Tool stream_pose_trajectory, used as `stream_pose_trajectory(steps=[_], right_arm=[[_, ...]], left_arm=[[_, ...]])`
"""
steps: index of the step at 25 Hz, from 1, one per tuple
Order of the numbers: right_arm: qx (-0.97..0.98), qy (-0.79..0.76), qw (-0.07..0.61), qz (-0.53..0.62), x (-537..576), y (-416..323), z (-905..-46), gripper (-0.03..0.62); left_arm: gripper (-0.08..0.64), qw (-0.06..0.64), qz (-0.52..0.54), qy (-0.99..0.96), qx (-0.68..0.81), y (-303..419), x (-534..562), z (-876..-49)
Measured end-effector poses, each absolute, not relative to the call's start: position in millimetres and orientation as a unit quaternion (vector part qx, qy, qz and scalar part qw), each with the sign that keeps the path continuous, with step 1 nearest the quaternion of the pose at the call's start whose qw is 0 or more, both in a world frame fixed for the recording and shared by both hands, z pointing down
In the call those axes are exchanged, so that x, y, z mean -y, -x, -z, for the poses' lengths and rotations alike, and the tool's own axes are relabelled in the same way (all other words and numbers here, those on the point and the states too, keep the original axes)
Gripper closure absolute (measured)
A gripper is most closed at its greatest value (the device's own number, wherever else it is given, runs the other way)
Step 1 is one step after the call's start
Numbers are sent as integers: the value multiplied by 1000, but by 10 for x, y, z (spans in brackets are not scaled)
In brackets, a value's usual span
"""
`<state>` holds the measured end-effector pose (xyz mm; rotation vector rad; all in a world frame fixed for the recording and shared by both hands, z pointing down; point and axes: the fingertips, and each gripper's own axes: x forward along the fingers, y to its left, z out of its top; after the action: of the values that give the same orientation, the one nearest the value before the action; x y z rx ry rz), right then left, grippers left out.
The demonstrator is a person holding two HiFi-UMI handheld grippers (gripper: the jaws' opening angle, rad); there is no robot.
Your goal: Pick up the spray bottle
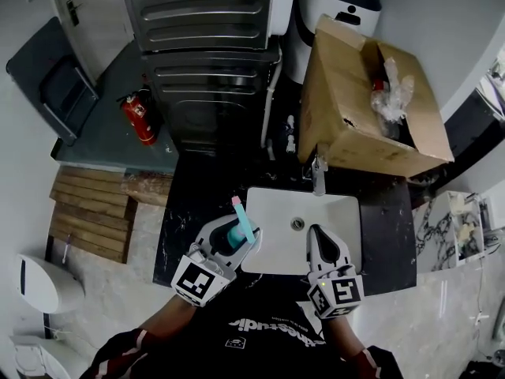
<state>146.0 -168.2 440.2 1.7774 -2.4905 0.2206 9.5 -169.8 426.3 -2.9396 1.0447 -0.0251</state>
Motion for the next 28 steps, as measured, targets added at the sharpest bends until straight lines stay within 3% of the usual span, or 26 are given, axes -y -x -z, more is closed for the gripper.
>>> stream_pose_trajectory(steps=[5,9,28], right_arm=[[809,-581,39,-77,1725,-1481,-4506,555],[811,-579,39,-75,1731,-1448,-4533,555],[816,-571,42,-80,1741,-1371,-4583,555]], left_arm=[[403,3,9,941,-339,-129,1726,-4315],[403,37,4,939,-343,-68,1811,-4388],[403,20,2,937,-350,-47,1879,-4413]])
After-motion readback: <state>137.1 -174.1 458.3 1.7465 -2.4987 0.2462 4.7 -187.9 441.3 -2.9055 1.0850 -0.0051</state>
